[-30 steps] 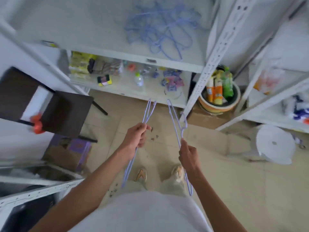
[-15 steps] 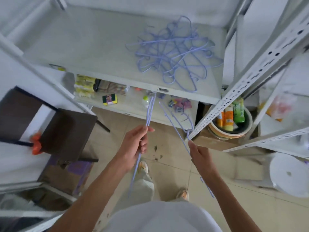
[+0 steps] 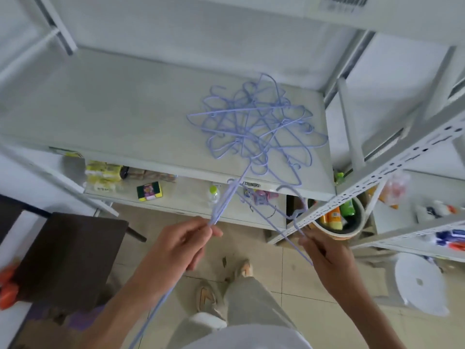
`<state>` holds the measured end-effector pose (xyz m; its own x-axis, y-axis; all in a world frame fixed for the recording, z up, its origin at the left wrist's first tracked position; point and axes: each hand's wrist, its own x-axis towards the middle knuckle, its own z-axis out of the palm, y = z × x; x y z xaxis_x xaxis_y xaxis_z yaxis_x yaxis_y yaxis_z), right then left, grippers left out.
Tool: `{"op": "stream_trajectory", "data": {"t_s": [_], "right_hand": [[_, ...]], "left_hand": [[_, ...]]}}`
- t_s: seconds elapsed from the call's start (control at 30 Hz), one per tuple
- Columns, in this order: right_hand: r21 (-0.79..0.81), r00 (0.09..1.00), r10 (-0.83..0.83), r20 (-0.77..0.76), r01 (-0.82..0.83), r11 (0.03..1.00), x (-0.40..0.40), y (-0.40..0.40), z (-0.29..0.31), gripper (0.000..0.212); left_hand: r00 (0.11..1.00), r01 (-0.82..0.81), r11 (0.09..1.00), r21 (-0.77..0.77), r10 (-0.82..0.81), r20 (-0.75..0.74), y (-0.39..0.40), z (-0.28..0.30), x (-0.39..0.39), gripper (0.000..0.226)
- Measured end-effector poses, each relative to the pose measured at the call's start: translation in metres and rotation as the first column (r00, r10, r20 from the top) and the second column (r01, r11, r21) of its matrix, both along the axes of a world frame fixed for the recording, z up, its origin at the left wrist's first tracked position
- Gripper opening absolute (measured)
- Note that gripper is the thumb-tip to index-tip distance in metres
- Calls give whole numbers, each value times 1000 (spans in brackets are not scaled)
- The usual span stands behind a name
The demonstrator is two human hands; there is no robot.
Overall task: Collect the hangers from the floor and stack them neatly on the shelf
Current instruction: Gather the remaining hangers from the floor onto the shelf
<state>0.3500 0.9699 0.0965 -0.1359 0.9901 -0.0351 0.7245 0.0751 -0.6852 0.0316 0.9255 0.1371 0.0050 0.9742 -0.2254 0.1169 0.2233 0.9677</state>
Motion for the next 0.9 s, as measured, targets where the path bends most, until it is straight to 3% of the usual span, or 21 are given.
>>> {"op": "stream_trajectory", "data": {"t_s": [0.1,0.2,0.33,0.43,0.5,0.73,0.9], "right_hand": [[77,1000,-15,25,13,997,-4,23,6,29],[129,999,1,39,-6,992,-14,43,10,19],[197,999,5,32,-12,980,-27,75,14,23],[120,993,-50,-104,62,991,-35,106,14,25],[90,986,-78,-145,92,992,-40,132,11,27],[35,978,-191,-80,194,980,-59,234,-28,32],[-57,940,-313,-135,308,950,-66,293,-45,35]], "left_hand": [[990,-49,993,108,63,-129,22,3,-23,18],[962,-76,978,193,123,-243,46,8,-41,18],[908,-113,961,250,203,-368,70,14,-61,18],[890,-174,935,308,283,-357,78,29,-70,20],[824,-154,911,383,332,-458,83,42,-74,20],[737,-239,881,409,439,-514,107,62,-71,22],[709,-276,872,404,468,-527,124,69,-70,24]]}}
